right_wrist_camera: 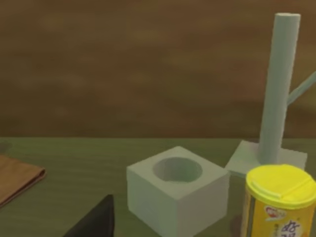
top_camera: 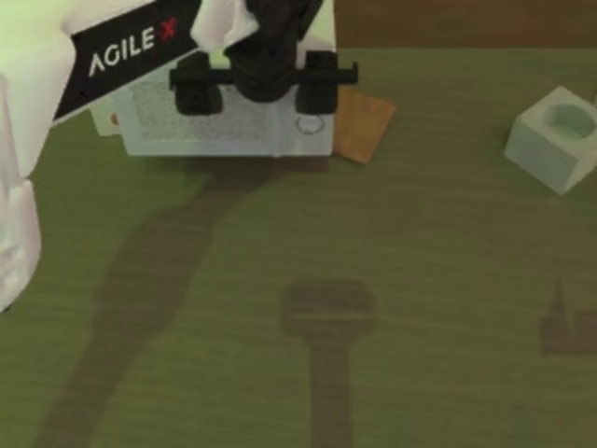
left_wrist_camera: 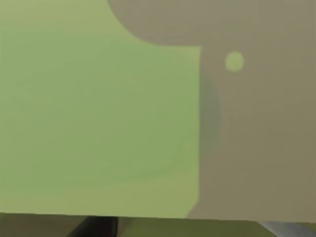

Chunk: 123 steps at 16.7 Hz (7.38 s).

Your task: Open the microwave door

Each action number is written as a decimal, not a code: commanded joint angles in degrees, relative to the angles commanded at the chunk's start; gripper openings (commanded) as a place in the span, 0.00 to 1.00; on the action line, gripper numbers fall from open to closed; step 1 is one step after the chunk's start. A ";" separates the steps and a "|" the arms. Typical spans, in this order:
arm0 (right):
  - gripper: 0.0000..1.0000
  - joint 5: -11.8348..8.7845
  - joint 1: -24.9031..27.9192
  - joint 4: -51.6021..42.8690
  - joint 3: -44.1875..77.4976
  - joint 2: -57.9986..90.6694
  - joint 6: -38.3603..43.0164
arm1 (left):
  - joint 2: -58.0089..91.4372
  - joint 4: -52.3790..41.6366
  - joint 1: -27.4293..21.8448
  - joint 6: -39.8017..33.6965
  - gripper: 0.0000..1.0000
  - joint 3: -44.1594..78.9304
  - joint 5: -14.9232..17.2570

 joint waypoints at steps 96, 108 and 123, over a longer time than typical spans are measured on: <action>1.00 0.00 0.00 0.00 0.00 0.00 0.00 | -13.82 9.15 -0.96 7.61 0.00 -22.31 3.74; 1.00 0.00 0.00 0.00 0.00 0.00 0.00 | -15.87 10.65 -0.57 9.54 0.00 -24.33 4.69; 1.00 0.00 0.00 0.00 0.00 0.00 0.00 | -15.87 10.65 -0.57 9.54 0.00 -24.33 4.69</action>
